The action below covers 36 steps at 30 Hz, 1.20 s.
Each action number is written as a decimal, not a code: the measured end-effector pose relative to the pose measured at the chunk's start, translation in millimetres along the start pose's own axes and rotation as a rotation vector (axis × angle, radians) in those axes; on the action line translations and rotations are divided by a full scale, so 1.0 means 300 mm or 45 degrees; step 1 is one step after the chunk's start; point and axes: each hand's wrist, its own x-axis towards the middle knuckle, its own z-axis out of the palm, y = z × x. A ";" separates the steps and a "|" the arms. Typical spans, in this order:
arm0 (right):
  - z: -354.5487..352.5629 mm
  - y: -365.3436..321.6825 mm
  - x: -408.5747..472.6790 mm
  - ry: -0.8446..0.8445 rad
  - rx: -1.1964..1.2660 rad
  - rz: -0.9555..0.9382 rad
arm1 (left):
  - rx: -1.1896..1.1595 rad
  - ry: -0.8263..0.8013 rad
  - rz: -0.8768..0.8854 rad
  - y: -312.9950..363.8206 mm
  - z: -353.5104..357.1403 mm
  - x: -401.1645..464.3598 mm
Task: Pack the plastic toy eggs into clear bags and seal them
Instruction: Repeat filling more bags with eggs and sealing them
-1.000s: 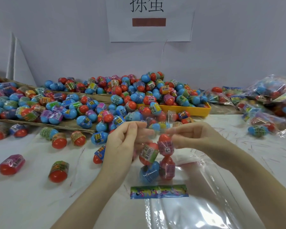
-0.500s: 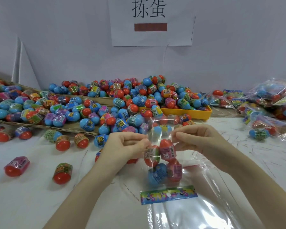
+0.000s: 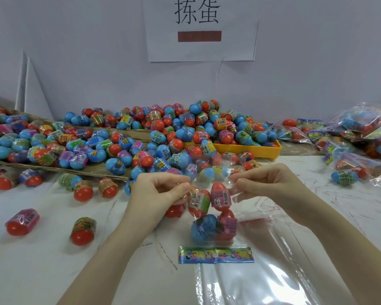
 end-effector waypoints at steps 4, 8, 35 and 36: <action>-0.003 0.002 -0.002 -0.009 0.035 -0.030 | -0.091 -0.029 -0.062 -0.004 -0.010 0.005; -0.005 -0.002 -0.001 -0.034 0.058 -0.041 | -0.107 -0.066 -0.071 -0.001 -0.015 0.007; -0.013 0.032 -0.003 -0.127 0.057 -0.154 | -0.104 -0.441 0.026 -0.007 -0.105 0.016; -0.010 0.031 -0.003 -0.127 0.050 -0.157 | -0.068 -0.449 0.048 -0.004 -0.104 0.016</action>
